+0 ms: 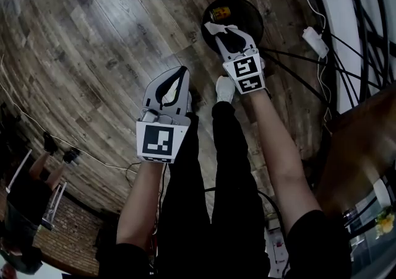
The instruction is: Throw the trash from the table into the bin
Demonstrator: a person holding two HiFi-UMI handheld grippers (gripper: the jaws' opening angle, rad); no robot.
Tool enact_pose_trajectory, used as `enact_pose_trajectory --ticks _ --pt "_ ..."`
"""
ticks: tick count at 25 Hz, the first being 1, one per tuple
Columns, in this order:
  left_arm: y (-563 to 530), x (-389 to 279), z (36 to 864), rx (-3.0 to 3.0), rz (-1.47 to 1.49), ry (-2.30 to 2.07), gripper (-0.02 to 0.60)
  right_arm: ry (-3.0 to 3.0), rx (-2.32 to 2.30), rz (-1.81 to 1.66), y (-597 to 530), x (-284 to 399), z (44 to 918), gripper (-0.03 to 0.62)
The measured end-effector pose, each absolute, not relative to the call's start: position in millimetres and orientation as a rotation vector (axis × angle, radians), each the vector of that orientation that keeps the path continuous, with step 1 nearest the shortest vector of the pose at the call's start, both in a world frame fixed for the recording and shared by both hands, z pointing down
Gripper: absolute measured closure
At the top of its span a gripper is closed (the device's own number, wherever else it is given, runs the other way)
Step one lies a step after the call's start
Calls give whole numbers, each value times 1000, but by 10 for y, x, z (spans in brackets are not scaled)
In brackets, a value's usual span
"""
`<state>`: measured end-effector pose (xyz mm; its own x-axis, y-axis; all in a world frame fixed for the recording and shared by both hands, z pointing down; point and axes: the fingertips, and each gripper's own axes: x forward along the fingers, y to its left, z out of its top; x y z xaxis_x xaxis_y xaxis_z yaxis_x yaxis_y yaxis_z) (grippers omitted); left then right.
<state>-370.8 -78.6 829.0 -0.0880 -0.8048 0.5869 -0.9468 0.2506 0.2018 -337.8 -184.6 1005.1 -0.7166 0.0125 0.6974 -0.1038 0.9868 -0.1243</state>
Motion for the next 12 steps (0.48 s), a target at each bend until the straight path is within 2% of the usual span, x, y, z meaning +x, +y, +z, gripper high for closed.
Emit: enact_pose_trajectory --ticks 3,5,7,12 --pt "-801 -3726 8017 1604 297 -1939 569 -2366 63 221 -1790 -3320 9739 477" --pt "-798 -3741 7799 1611 295 -1951 569 -2363 75 240 -1750 -3257 9517 536" --pt "-803 -3755 7558 1623 296 -1968 569 -2354 88 242 -1727 -3178 9302 558" --pt "-781 -3805 6899 1651 291 -2009 571 -2377 108 246 -1642 -3089 8570 579"
